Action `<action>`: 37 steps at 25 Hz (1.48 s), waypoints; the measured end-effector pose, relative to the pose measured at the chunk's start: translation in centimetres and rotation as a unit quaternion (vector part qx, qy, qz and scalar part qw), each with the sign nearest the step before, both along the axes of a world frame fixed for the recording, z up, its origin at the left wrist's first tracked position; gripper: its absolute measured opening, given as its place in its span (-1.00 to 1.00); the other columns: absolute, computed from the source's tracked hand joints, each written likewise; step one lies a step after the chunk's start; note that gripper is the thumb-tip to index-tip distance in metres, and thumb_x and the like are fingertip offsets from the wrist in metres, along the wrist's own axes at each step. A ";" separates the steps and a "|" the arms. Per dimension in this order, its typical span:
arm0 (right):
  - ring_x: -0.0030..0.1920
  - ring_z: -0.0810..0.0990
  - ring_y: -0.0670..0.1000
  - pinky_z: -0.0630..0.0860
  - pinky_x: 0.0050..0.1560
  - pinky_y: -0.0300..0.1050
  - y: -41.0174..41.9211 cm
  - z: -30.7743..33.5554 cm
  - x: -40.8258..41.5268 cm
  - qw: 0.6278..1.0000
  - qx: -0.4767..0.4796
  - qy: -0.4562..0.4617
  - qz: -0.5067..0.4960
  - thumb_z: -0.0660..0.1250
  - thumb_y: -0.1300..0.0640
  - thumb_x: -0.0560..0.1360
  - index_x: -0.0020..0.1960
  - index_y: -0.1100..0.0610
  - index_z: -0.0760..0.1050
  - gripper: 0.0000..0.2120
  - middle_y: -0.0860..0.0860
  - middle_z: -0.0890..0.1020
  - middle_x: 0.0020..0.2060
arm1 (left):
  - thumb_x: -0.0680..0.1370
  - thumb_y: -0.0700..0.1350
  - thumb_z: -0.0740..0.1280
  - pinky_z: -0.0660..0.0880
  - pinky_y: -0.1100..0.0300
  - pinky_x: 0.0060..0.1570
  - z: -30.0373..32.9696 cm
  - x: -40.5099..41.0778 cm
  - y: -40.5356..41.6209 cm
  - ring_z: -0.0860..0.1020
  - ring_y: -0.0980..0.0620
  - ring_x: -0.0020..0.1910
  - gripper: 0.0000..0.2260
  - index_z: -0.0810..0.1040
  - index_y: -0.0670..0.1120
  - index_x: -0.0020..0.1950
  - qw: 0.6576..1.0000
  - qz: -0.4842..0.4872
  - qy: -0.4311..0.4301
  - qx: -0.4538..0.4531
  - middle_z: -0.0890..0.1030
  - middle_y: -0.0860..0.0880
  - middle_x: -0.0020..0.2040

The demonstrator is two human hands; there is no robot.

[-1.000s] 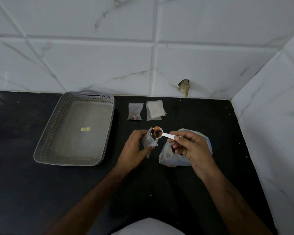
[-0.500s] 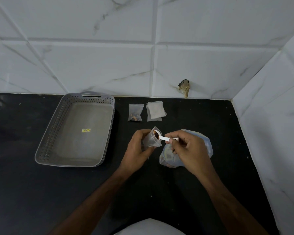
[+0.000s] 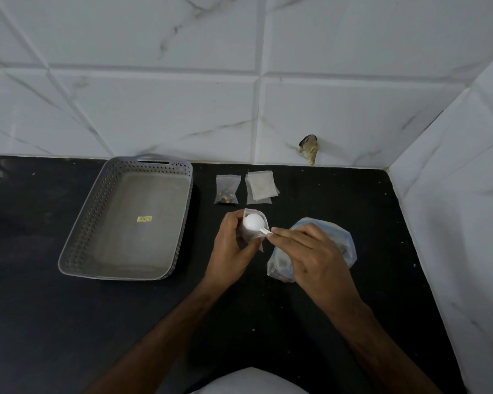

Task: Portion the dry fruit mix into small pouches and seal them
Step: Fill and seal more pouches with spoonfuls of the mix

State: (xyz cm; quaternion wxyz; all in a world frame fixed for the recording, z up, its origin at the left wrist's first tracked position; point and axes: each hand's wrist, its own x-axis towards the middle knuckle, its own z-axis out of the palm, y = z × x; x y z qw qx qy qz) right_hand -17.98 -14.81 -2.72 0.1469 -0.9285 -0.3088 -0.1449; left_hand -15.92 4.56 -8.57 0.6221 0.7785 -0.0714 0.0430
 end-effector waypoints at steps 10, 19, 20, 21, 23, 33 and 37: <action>-0.16 0.68 -0.05 0.60 -0.10 -0.20 0.4 2.0 0.4 0.765 0.507 0.328 -0.224 0.37 0.34 0.55 0.10 0.11 0.70 -0.77 0.04 0.72 -0.18 | 0.52 -0.18 0.49 0.54 0.28 0.15 -0.4 0.4 0.1 0.52 0.08 0.26 -0.54 0.42 0.05 0.35 0.998 -0.015 -0.002 0.059 0.50 0.02 0.27; -0.20 0.66 -0.08 0.58 -0.15 -0.22 -3.4 -1.1 0.3 0.626 0.588 0.400 -0.319 0.36 0.36 0.54 0.04 0.18 0.68 -0.83 0.11 0.73 -0.11 | 0.54 -0.13 0.47 0.40 0.42 0.13 -5.5 2.5 5.0 0.48 0.16 0.14 -0.57 0.49 -0.09 0.39 0.952 -0.013 0.124 0.279 0.49 -0.02 0.25; -0.21 0.66 -0.08 0.58 -0.16 -0.22 -3.8 -1.8 0.1 0.621 0.586 0.405 -0.327 0.36 0.36 0.54 0.02 0.17 0.68 -0.83 0.10 0.73 -0.13 | 0.54 -0.13 0.46 0.45 0.29 0.18 -6.3 2.8 5.7 0.51 0.06 0.17 -0.57 0.49 -0.11 0.39 0.939 -0.021 0.136 0.316 0.49 -0.05 0.24; -0.21 0.67 -0.07 0.58 -0.15 -0.21 -4.1 -2.5 -0.2 0.614 0.591 0.408 -0.328 0.36 0.37 0.54 0.01 0.17 0.68 -0.83 0.12 0.73 -0.12 | 0.53 -0.13 0.46 0.49 0.14 0.22 -7.0 2.9 6.2 0.52 -0.03 0.18 -0.57 0.49 -0.12 0.39 0.926 -0.031 0.142 0.348 0.50 -0.08 0.23; -0.19 0.67 -0.04 0.59 -0.07 -0.13 -4.8 -3.7 -0.4 0.596 0.608 0.407 -0.330 0.37 0.37 0.54 0.02 0.18 0.68 -0.83 0.17 0.72 -0.06 | 0.54 -0.08 0.44 0.50 -0.06 0.24 -7.7 3.0 6.8 0.52 -0.11 0.21 -0.54 0.46 -0.12 0.42 0.902 -0.050 0.150 0.403 0.50 -0.11 0.24; -0.02 0.69 -0.10 0.61 0.00 -0.16 -8.8 -4.2 -0.2 0.669 0.543 0.376 -0.341 0.35 0.32 0.57 0.08 0.07 0.68 -0.77 -0.04 0.73 -0.04 | 0.42 0.21 0.50 0.24 -0.16 0.42 -4.9 2.9 4.6 0.18 -0.06 0.50 -0.15 0.15 0.10 0.60 0.877 -0.057 0.143 0.455 0.17 0.03 0.53; -0.02 0.65 -0.23 0.52 -0.03 -0.33 -9.5 -5.0 -0.3 0.821 0.310 0.343 -0.335 0.37 0.28 0.57 0.11 0.02 0.66 -0.78 -0.14 0.69 -0.03 | 0.54 0.15 0.41 0.34 0.06 0.36 -2.0 2.5 0.1 0.32 0.08 0.40 -0.40 0.31 0.05 0.53 0.938 -0.115 0.029 0.326 0.32 0.04 0.46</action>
